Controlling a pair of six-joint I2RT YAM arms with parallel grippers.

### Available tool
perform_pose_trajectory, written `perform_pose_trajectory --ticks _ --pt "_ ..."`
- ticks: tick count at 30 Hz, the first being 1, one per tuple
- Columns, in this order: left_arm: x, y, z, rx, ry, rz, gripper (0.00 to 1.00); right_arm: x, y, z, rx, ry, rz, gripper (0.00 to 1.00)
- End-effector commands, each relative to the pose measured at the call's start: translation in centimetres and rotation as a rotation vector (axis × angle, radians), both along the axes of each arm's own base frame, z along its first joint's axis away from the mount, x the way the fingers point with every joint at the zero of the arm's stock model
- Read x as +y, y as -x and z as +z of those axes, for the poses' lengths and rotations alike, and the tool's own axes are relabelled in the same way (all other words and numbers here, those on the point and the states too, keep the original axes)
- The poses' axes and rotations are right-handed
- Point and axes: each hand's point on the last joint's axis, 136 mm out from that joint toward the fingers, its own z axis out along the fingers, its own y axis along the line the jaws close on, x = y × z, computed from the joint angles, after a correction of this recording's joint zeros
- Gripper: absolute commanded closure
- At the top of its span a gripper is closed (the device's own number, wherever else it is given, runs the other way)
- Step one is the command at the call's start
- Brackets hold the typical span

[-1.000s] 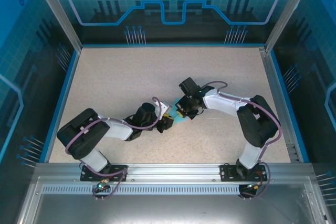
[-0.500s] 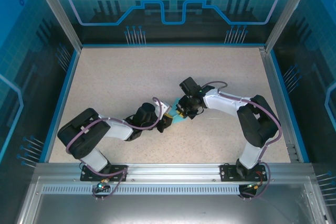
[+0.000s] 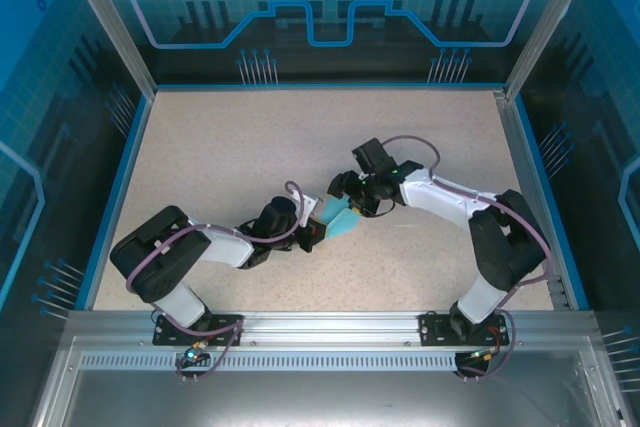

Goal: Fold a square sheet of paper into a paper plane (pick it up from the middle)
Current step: Fourth fold the wing at the center of the table.

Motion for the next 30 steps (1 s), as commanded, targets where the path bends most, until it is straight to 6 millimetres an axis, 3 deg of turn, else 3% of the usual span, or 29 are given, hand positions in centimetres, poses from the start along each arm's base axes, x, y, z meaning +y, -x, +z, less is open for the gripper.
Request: perform_pose_trajectory --ticks 1,5,9,14,20,30 --pt "0.1 0.0 0.5 0.111 0.067 0.077 1.0 -1.0 -0.2 0.3 -0.136 -0.008 0.103 0.35" --pt "0.6 -0.3 1.1 0.181 0.136 0.137 1.0 -1.0 0.3 0.2 -0.187 -0.038 0.145 0.35" --pt "1.0 -0.7 2.0 0.228 0.207 0.18 1.0 -0.8 1.5 -1.7 -0.149 -0.063 0.168 0.37" --pt "1.6 -1.0 2.6 0.262 0.253 0.224 1.0 0.6 1.6 -2.6 -0.13 -0.124 0.186 0.45" --pt "2.0 -0.9 1.9 0.298 0.251 0.255 1.0 2.0 1.2 -3.7 -0.088 -0.168 0.178 0.47" --pt "2.3 -0.8 0.7 0.348 0.253 0.283 1.0 2.4 1.4 -5.4 -0.03 -0.189 0.149 0.48"
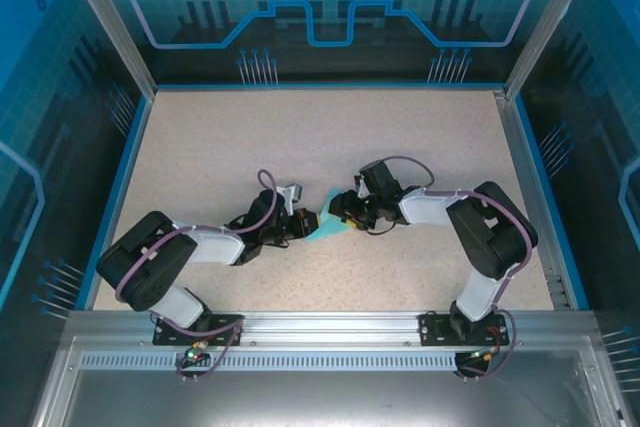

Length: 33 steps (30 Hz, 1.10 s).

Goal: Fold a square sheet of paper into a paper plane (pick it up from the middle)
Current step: Fourth fold the wing at the center of the table.

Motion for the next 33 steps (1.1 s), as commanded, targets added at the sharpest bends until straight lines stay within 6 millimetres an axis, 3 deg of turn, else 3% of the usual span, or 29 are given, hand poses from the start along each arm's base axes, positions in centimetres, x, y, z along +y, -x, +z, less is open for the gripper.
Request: perform_pose_trajectory --ticks 1,8,15,18,24,33 --pt "0.3 0.5 -1.0 0.05 0.009 0.004 1.0 0.8 0.0 0.3 -0.002 -0.037 0.008 0.47" --pt "0.3 0.6 -1.5 0.085 0.023 0.003 0.99 0.8 -0.3 0.4 -0.021 -0.06 -0.012 0.47" --pt "0.3 0.7 -1.6 0.104 0.035 -0.001 0.95 0.5 0.0 -1.0 0.026 -0.033 -0.034 0.48" --pt "0.3 0.7 -1.8 0.121 0.042 -0.006 0.9 0.3 0.1 -1.5 0.043 -0.017 -0.037 0.49" --pt "0.0 0.7 -2.0 0.156 0.062 -0.038 0.71 -0.2 0.6 -2.5 0.075 0.021 -0.04 0.49" --pt "-0.9 0.4 -1.5 0.139 0.041 -0.108 0.69 0.0 0.5 -2.5 0.082 0.026 -0.027 0.49"
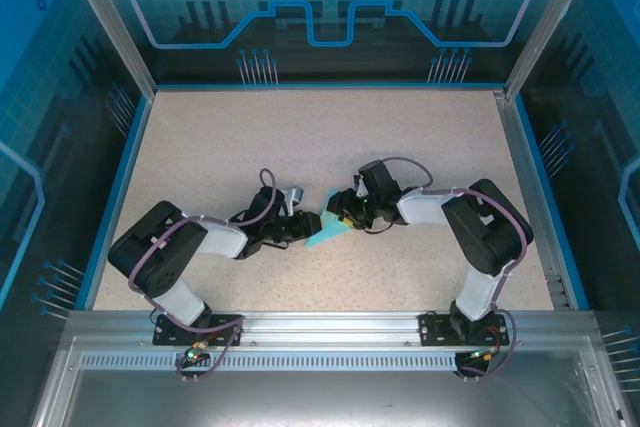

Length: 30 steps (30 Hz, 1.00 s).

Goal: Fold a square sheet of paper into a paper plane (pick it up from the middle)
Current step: Fourth fold the wing at the center of the table.

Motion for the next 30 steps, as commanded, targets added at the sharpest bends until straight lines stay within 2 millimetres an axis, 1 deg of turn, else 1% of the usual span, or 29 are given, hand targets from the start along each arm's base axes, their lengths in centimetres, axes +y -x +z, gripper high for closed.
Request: perform_pose_trajectory --ticks 1,5,8,11,15,17,20,21,25,27,30 --pt "-0.4 -0.2 0.0 -0.009 -0.016 -0.054 0.7 -0.6 1.1 -2.2 0.068 0.059 0.009 0.49" --pt "-0.8 -0.2 -0.3 0.003 -0.016 -0.072 0.71 -0.5 1.2 -2.2 0.072 0.063 0.012 0.49" --pt "-0.9 -0.3 -0.6 0.014 -0.014 -0.074 0.73 -0.6 1.2 -2.3 0.075 0.07 0.014 0.49" --pt "-0.9 -0.3 -0.3 0.011 -0.011 -0.075 0.76 -0.7 1.4 -2.5 0.084 0.086 0.014 0.49" --pt "-0.9 -0.4 0.3 0.006 0.003 -0.079 0.77 -1.1 1.5 -2.9 0.099 0.117 0.008 0.49" --pt "-0.5 -0.5 0.4 0.012 -0.003 -0.065 0.75 -1.3 1.6 -3.2 0.11 0.141 0.003 0.49" --pt "0.4 -0.5 0.7 0.021 -0.012 -0.042 0.7 -2.2 2.4 -4.3 0.146 0.198 -0.002 0.49" --pt "0.7 -0.5 0.9 0.022 -0.016 -0.032 0.68 -1.8 1.7 -3.7 0.134 0.196 -0.004 0.49" --pt "2.1 -0.4 1.9 0.015 -0.05 0.011 0.63 -2.7 2.1 -4.5 0.166 0.252 -0.026 0.49" --pt "2.2 -0.4 2.6 0.008 -0.045 0.018 0.61 -2.9 2.3 -4.7 0.176 0.271 -0.031 0.49" --pt "1.6 -0.4 3.7 0.004 0.005 0.005 0.61 -3.3 2.5 -5.2 0.202 0.3 -0.043 0.49"
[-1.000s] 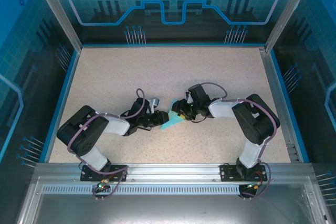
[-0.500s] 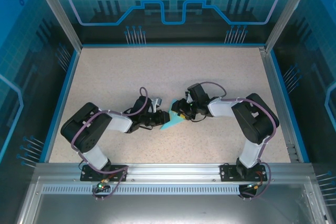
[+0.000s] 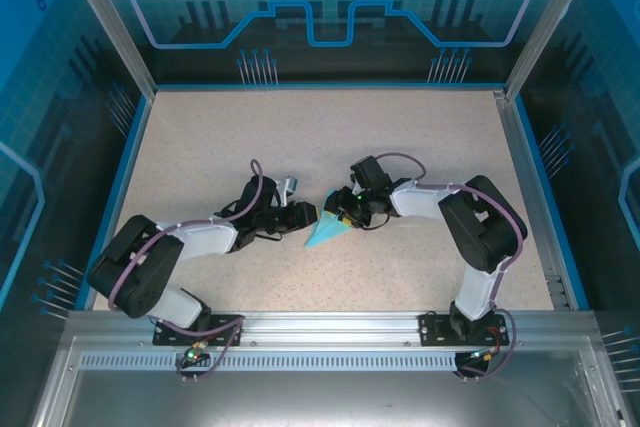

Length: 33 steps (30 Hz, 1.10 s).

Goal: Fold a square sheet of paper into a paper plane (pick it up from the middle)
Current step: Fourth fold the wing at the center of the table.

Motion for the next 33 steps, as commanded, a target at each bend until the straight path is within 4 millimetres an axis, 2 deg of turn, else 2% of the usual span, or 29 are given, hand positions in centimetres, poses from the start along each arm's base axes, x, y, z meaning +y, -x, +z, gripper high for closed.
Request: perform_pose_trajectory --ticks 1,5,9,15,25,33 --pt "-0.3 0.3 0.7 0.009 0.029 -0.019 0.61 -3.3 2.8 -4.8 0.146 0.201 -0.04 0.49" --pt "-1.6 0.4 1.0 0.028 0.079 -0.078 0.65 -3.6 3.2 -5.4 0.183 0.225 -0.05 0.5" --pt "-2.7 0.5 0.7 0.061 0.101 -0.137 0.75 -3.8 3.4 -5.8 0.209 0.236 -0.058 0.5" --pt "-3.1 0.3 -0.3 0.127 0.051 -0.157 0.79 -3.8 3.8 -6.2 0.236 0.242 -0.058 0.5" --pt "-2.5 -0.1 -3.3 0.216 -0.031 -0.117 0.87 -4.4 4.4 -6.6 0.252 0.264 -0.056 0.5" --pt "-2.1 -0.3 -4.3 0.231 -0.061 -0.097 0.89 -5.1 4.8 -7.1 0.264 0.288 -0.055 0.51"
